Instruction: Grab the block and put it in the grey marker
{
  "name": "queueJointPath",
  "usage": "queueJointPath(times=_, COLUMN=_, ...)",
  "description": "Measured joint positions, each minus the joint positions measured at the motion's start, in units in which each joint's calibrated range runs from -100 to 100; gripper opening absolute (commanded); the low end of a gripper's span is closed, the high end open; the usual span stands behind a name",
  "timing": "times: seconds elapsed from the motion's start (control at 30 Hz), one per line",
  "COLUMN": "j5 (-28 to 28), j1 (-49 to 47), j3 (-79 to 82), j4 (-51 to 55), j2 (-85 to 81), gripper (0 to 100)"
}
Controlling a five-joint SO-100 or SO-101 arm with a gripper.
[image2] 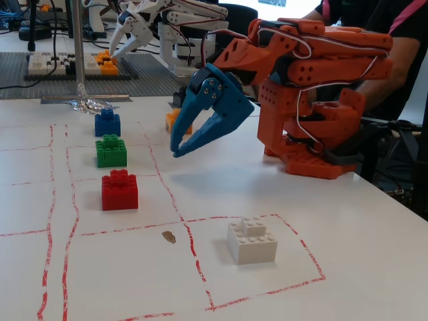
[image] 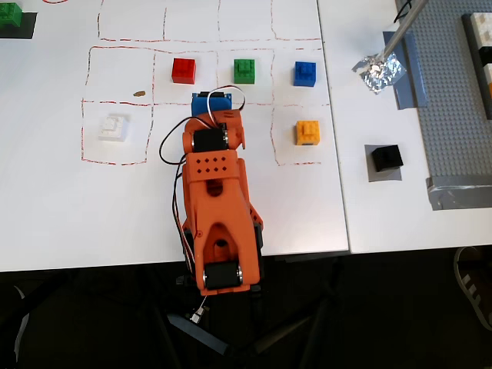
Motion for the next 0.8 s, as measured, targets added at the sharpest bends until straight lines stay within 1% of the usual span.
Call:
queueJointPath(times=0.5, j5=0.0, j1=0.0, j3=1.0, j4=0.2, j2=-7.7, gripper=0)
queueJointPath(times=0.8, j5=0.0, j1=-0.1, j3=1.3, j4=2.0, j2=-8.3, gripper=0)
